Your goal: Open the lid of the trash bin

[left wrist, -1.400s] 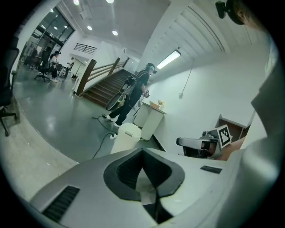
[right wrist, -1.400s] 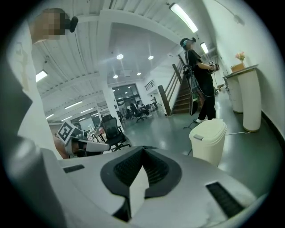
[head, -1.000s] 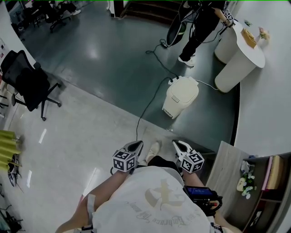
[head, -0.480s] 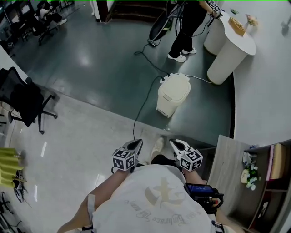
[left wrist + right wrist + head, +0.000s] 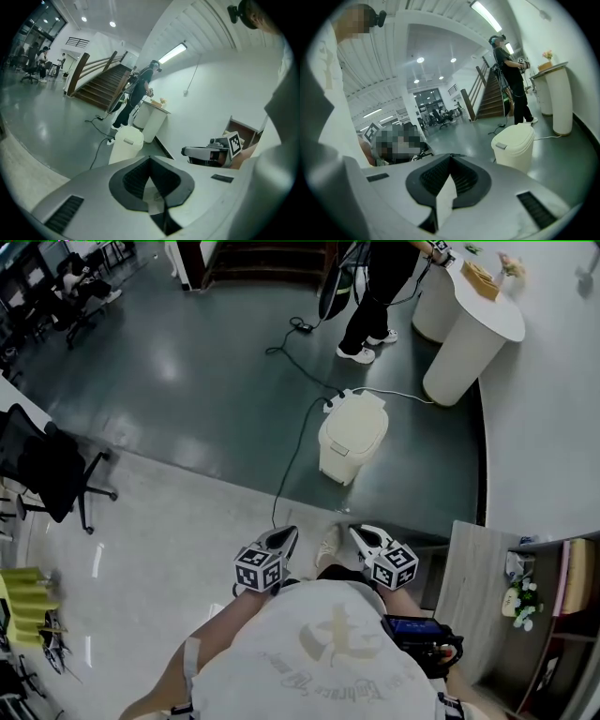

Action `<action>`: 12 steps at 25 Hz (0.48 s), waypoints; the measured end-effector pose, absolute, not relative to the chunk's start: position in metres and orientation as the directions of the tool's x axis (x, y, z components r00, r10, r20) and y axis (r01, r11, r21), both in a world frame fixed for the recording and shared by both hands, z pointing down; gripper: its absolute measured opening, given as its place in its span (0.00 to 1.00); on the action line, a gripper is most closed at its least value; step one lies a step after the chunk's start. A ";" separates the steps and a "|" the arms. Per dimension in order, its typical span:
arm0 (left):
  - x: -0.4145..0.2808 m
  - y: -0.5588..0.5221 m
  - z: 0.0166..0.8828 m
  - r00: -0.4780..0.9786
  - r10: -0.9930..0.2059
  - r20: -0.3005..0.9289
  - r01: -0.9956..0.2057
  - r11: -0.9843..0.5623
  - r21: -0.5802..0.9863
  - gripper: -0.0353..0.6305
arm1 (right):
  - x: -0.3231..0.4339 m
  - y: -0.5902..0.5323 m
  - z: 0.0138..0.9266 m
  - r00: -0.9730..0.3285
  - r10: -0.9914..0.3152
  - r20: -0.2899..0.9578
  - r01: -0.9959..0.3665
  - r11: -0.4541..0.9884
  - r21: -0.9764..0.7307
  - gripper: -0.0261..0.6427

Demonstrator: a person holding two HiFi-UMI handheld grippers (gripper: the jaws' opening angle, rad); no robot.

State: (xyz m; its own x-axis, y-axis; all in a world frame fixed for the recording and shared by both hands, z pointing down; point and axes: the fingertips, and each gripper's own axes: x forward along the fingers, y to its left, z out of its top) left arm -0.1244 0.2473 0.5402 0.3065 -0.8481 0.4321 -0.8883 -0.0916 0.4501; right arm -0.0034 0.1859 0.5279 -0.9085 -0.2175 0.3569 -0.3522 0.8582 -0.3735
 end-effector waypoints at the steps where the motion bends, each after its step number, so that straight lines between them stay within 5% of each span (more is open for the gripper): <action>1: -0.127 0.242 0.540 0.307 -0.846 0.435 -0.888 -0.092 0.450 0.07 | -0.005 0.180 0.528 -0.908 -0.220 0.357 -0.355 0.856 -0.376 0.05; 12: -0.138 0.172 0.545 0.325 -0.825 0.463 -0.885 -0.094 0.455 0.07 | -0.020 0.114 0.536 -0.901 -0.202 0.385 -0.361 0.841 -0.403 0.05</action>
State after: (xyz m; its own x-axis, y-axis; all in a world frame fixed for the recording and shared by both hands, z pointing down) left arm -0.1378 0.1719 0.5446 0.3252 -0.8245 0.4630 -0.8855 -0.0936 0.4551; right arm -0.0201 0.1140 0.5363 -0.9005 -0.2019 0.3851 -0.3608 0.8413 -0.4026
